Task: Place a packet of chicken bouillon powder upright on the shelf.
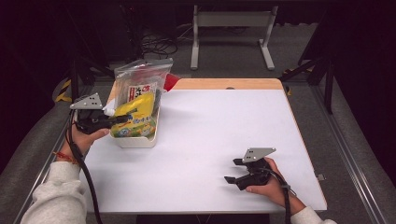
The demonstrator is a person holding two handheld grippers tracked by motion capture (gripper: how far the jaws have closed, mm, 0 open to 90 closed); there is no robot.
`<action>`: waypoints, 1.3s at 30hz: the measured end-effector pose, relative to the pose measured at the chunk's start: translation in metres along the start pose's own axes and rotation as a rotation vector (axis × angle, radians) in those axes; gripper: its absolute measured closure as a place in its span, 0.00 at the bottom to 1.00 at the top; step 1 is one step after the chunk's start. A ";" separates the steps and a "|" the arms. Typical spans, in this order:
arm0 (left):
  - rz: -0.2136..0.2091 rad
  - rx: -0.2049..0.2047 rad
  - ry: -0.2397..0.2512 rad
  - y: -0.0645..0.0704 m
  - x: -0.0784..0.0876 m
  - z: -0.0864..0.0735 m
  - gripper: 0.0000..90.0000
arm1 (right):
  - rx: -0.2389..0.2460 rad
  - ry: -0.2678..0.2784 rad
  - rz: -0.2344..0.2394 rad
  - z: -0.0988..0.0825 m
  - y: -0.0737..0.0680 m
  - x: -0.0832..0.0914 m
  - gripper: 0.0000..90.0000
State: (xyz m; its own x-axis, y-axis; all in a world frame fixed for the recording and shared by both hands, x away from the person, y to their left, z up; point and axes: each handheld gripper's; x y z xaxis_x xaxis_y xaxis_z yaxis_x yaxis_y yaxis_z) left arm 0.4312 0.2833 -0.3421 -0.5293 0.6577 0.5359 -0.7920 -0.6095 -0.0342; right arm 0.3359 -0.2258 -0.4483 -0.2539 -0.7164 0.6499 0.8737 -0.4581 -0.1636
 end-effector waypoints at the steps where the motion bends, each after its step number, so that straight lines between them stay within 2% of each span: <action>1: -0.001 0.008 0.005 0.000 0.000 -0.002 0.97 | 0.000 0.001 0.000 0.000 0.000 0.000 0.26; 5: -0.004 0.024 0.027 -0.001 0.000 -0.008 0.97 | -0.001 0.003 0.003 0.000 0.000 0.000 0.26; 14: -0.003 0.053 0.043 -0.002 -0.002 -0.019 0.98 | 0.002 0.004 0.006 0.002 -0.001 0.000 0.26; 17: 0.000 0.052 0.052 -0.001 -0.003 -0.022 0.98 | 0.003 0.004 0.006 0.002 0.000 0.000 0.26; 20: 0.029 0.054 0.061 0.001 -0.002 -0.023 0.96 | 0.002 0.006 0.005 0.002 0.000 0.000 0.26; 22: 0.035 0.049 0.063 0.002 -0.002 -0.023 0.96 | 0.004 0.005 0.006 0.002 0.000 0.000 0.26; 25: 0.065 0.049 0.070 0.005 -0.002 -0.021 0.91 | 0.006 0.007 0.003 0.002 -0.001 0.000 0.26; 27: 0.084 0.054 0.089 0.007 0.000 -0.020 0.85 | 0.005 0.011 0.002 0.002 0.000 0.001 0.26; 28: 0.087 0.045 0.091 0.008 0.000 -0.020 0.84 | 0.005 0.011 0.000 0.002 0.000 0.002 0.26; 31: 0.140 0.041 0.106 0.014 0.002 -0.019 0.75 | 0.006 0.014 -0.001 0.002 0.000 0.003 0.26; 33: 0.165 0.032 0.136 0.018 0.005 -0.019 0.70 | 0.008 0.016 -0.003 0.003 0.000 0.004 0.26; 34: 0.205 0.036 0.154 0.022 0.007 -0.018 0.66 | 0.008 0.017 -0.004 0.003 0.000 0.004 0.26; 37: 0.281 0.036 0.194 0.032 0.014 -0.019 0.55 | 0.013 0.020 -0.012 0.003 -0.001 0.005 0.26; 38: 0.281 0.036 0.194 0.032 0.014 -0.019 0.49 | 0.013 0.020 -0.012 0.003 -0.001 0.005 0.26; 39: 0.329 0.044 0.209 0.039 0.017 -0.020 0.43 | 0.015 0.023 -0.014 0.004 -0.001 0.006 0.26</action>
State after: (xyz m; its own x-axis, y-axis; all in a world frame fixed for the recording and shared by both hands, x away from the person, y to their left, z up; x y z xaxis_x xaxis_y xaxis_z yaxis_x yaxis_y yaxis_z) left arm 0.3851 0.2795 -0.3508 -0.8071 0.4970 0.3187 -0.5579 -0.8185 -0.1366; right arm 0.3348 -0.2276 -0.4415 -0.2754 -0.7222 0.6344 0.8762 -0.4601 -0.1433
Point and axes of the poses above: each handheld gripper's, and its own axes: x roughly backward along the jaws, z roughly out of its top, y roughly to its right, and after that the axes turned 6 degrees about z, right-handed
